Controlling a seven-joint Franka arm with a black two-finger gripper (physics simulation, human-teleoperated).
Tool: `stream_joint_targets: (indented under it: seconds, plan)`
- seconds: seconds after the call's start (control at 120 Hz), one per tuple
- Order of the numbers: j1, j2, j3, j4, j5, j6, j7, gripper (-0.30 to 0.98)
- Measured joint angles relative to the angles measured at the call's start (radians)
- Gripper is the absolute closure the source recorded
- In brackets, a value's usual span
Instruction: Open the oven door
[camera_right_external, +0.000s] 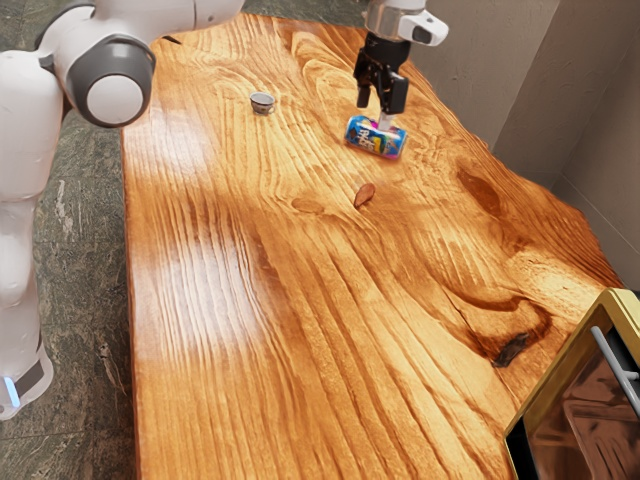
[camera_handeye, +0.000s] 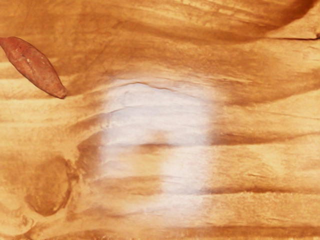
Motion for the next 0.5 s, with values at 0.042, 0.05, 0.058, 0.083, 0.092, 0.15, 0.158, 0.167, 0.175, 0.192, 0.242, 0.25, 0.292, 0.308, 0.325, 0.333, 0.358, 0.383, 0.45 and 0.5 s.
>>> stream_joint_targets:
  seconds: [0.042,0.05,0.058,0.083,0.092,0.15,0.158,0.167,0.175,0.192,0.242,0.25,0.292,0.308,0.325,0.333,0.358,0.383,0.45,0.5]
  plan:
    - [0.000,0.001,0.001,0.001,-0.003,-0.010,0.012,0.00]
    - [0.000,0.001,0.001,0.002,-0.003,-0.012,0.014,0.00]
    - [0.000,0.001,0.001,0.002,-0.004,-0.013,0.016,0.00]
    - [0.000,0.002,0.001,0.002,-0.005,-0.018,0.022,0.00]
    - [0.000,0.002,0.001,0.002,-0.006,-0.020,0.024,0.00]
    - [0.000,0.003,0.001,0.003,-0.009,-0.028,0.038,0.00]
    - [0.000,0.003,0.001,0.003,-0.009,-0.029,0.040,0.00]
    - [0.000,0.003,0.001,0.003,-0.009,-0.030,0.042,0.00]
    - [0.001,0.003,0.001,0.003,-0.010,-0.031,0.043,0.00]
    - [0.001,0.002,0.001,0.004,-0.010,-0.033,0.047,0.00]
    - [0.000,-0.033,0.005,0.041,-0.015,-0.042,0.057,0.00]
    - [0.000,-0.043,0.005,0.051,-0.016,-0.043,0.059,0.00]
    - [0.002,-0.103,0.006,0.093,-0.022,-0.047,0.067,0.00]
    - [0.004,-0.128,0.002,0.105,-0.025,-0.045,0.072,0.00]
    - [0.009,-0.152,-0.009,0.113,-0.029,-0.040,0.079,0.00]
    - [0.017,-0.163,-0.022,0.116,-0.031,-0.035,0.084,0.00]
    - [0.051,-0.202,-0.078,0.124,-0.038,-0.011,0.108,0.00]
    - [0.102,-0.233,-0.154,0.129,-0.043,0.020,0.139,0.00]
    - [0.283,-0.271,-0.405,0.134,-0.047,0.118,0.220,0.00]
    - [0.341,-0.279,-0.597,0.131,-0.022,0.187,0.274,0.00]
